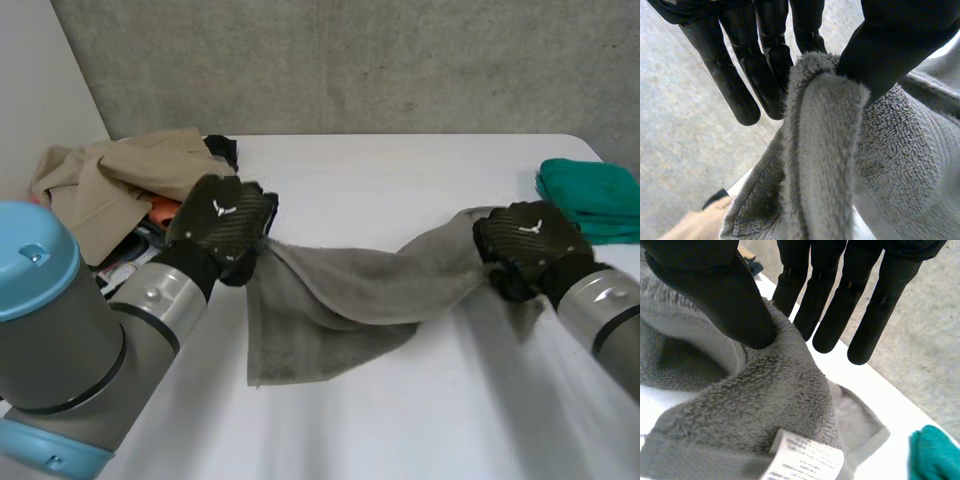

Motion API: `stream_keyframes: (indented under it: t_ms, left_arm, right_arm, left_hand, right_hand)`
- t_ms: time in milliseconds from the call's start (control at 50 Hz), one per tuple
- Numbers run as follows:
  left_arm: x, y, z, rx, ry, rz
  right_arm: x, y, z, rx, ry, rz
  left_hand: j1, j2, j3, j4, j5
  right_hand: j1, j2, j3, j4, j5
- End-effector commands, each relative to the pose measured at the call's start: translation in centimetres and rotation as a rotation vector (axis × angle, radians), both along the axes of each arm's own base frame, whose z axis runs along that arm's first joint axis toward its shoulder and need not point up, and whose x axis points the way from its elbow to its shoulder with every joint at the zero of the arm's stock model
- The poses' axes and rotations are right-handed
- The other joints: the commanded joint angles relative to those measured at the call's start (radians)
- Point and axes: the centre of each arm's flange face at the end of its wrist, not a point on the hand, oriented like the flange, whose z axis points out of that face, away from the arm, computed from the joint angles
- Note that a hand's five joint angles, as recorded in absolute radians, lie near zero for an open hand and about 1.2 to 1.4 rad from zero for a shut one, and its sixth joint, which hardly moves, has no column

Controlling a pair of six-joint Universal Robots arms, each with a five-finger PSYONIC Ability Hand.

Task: Fold the laundry.

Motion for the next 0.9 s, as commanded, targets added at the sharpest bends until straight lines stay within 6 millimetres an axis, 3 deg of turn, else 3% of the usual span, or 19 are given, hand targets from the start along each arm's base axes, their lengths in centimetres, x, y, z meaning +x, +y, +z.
stream_keyframes:
  t_ms: [20,60,100,160,180,240,260,280,320,340,360,440,500,620,700,740,800,840,900]
  left_arm:
    - [0.1,0.0,-4.3,0.136,-0.102,0.000]
    - [-0.2,-1.1,-5.8,0.156,-0.131,0.003]
    - [-0.5,-2.3,-5.7,0.136,-0.137,0.014]
    - [-1.1,-5.3,-3.7,0.031,-0.119,0.038]
    - [-1.3,-6.1,-2.9,-0.002,-0.106,0.044]
    - [-2.5,-9.4,1.6,-0.188,-0.015,0.067]
    - [-2.9,-10.0,3.0,-0.242,0.015,0.070]
    - [-3.3,-11.1,5.7,-0.350,0.077,0.083]
    - [-3.5,-12.0,8.4,-0.458,0.137,0.096]
    - [-3.5,-12.3,9.6,-0.509,0.168,0.101]
    - [-3.2,-12.8,11.9,-0.605,0.223,0.117]
    - [-3.0,-13.0,13.9,-0.725,0.288,0.126]
    - [-3.1,-12.8,13.0,-0.702,0.278,0.120]
    - [-2.2,-10.7,7.4,-0.488,0.157,0.114]
    - [-0.8,-8.5,2.0,-0.306,0.048,0.126]
    - [0.1,-6.9,-1.1,-0.209,-0.012,0.136]
    - [0.9,-5.2,-4.0,-0.123,-0.066,0.128]
    - [1.4,-3.7,-6.3,-0.054,-0.107,0.111]
    - [1.8,-2.5,-8.1,0.006,-0.144,0.106]
  right_arm:
    - [-1.8,0.1,0.6,0.095,0.256,0.022]
    - [-1.6,-1.1,0.1,0.093,0.330,0.049]
    - [-1.3,-3.0,0.2,0.065,0.329,0.034]
    - [-1.1,-5.7,1.0,0.017,0.295,-0.020]
    - [-0.8,-7.4,2.1,-0.041,0.257,-0.056]
    - [-0.3,-10.4,4.9,-0.191,0.175,-0.117]
    - [-0.2,-12.2,7.3,-0.319,0.103,-0.152]
    - [0.0,-12.9,8.5,-0.383,0.066,-0.161]
    - [0.2,-14.0,11.0,-0.515,-0.017,-0.175]
    - [0.3,-14.7,13.2,-0.632,-0.099,-0.190]
    - [0.3,-15.0,14.1,-0.677,-0.139,-0.194]
    - [0.5,-15.4,16.4,-0.820,-0.260,-0.181]
    - [0.6,-15.5,15.8,-0.795,-0.264,-0.174]
    - [0.9,-14.8,11.8,-0.662,-0.222,-0.135]
    - [0.6,-14.1,7.2,-0.519,-0.177,-0.107]
    - [0.5,-12.9,4.2,-0.402,-0.146,-0.091]
    - [0.4,-10.9,0.1,-0.237,-0.102,-0.062]
    - [0.5,-9.8,-1.5,-0.167,-0.086,-0.043]
    - [0.4,-8.0,-4.0,-0.080,-0.052,-0.005]
  left_hand:
    - [0.286,0.200,0.202,0.194,0.224]
    - [0.286,0.200,0.202,0.194,0.224]
    - [0.286,0.200,0.202,0.194,0.224]
    - [0.286,0.200,0.202,0.194,0.224]
    - [0.286,0.200,0.202,0.194,0.224]
    - [0.286,0.200,0.202,0.194,0.224]
    - [0.286,0.200,0.202,0.194,0.224]
    - [0.286,0.200,0.202,0.194,0.224]
    - [0.286,0.200,0.202,0.194,0.224]
    - [0.286,0.200,0.202,0.194,0.224]
    - [0.286,0.200,0.202,0.194,0.224]
    - [0.286,0.200,0.202,0.194,0.224]
    - [0.286,0.200,0.202,0.194,0.224]
    - [0.286,0.200,0.202,0.194,0.224]
    - [0.286,0.200,0.202,0.194,0.224]
    - [0.286,0.200,0.202,0.194,0.224]
    - [0.286,0.200,0.202,0.194,0.224]
    - [0.284,0.197,0.199,0.191,0.221]
    - [-0.023,-0.110,-0.107,-0.115,-0.085]
  right_hand:
    - [0.273,0.218,0.213,0.201,0.236]
    - [0.273,0.218,0.213,0.201,0.236]
    - [0.273,0.218,0.213,0.201,0.236]
    - [0.273,0.218,0.213,0.201,0.236]
    - [0.273,0.218,0.213,0.201,0.236]
    - [0.273,0.218,0.213,0.201,0.236]
    - [0.273,0.218,0.213,0.201,0.236]
    - [0.273,0.218,0.213,0.201,0.236]
    - [0.273,0.218,0.213,0.201,0.236]
    - [0.273,0.218,0.213,0.201,0.236]
    - [0.273,0.218,0.213,0.201,0.236]
    - [0.273,0.218,0.213,0.201,0.236]
    - [0.273,0.218,0.213,0.201,0.236]
    - [0.273,0.218,0.213,0.201,0.236]
    - [0.273,0.218,0.213,0.201,0.236]
    - [0.273,0.218,0.213,0.201,0.236]
    - [0.273,0.218,0.213,0.201,0.236]
    - [0.273,0.218,0.213,0.201,0.236]
    - [0.273,0.218,0.213,0.201,0.236]
